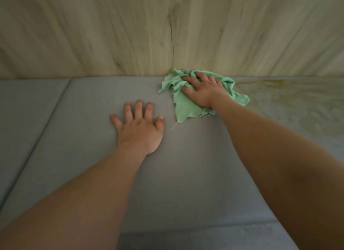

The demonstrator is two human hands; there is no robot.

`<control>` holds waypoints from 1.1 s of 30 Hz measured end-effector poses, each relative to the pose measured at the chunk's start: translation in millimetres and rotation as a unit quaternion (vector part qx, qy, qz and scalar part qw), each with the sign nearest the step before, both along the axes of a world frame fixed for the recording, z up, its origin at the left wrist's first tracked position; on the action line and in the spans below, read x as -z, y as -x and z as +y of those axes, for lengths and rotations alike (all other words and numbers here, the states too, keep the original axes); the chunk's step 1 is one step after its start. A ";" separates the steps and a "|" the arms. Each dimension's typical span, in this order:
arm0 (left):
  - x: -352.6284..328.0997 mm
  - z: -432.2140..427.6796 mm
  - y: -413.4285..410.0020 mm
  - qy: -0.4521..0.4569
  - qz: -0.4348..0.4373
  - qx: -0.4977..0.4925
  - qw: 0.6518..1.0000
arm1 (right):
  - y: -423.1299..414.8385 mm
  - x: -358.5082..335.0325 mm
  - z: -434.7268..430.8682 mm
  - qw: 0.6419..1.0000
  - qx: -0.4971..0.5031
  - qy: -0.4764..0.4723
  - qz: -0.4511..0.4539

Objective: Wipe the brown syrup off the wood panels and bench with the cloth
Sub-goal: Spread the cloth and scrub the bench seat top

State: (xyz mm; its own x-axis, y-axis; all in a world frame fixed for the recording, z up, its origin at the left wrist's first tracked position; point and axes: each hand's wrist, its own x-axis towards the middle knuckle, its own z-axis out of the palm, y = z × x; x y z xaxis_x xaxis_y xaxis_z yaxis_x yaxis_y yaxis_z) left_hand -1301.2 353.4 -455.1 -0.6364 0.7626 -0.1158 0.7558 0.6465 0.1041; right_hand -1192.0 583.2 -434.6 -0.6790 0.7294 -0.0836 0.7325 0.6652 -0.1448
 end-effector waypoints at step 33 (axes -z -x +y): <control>-36.1 7.3 -101.5 -0.123 -0.065 0.252 0.958 | -195.4 23.1 -250.6 0.996 0.066 -0.030 0.051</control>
State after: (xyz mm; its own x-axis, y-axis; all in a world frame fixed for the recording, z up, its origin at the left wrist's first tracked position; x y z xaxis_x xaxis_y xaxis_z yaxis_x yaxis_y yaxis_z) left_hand -1199.7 360.8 -419.0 -0.1719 0.9837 0.0535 0.9360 0.1462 0.3202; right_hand -996.6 332.7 -457.7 -0.5804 0.8139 0.0268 0.7970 0.5744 -0.1866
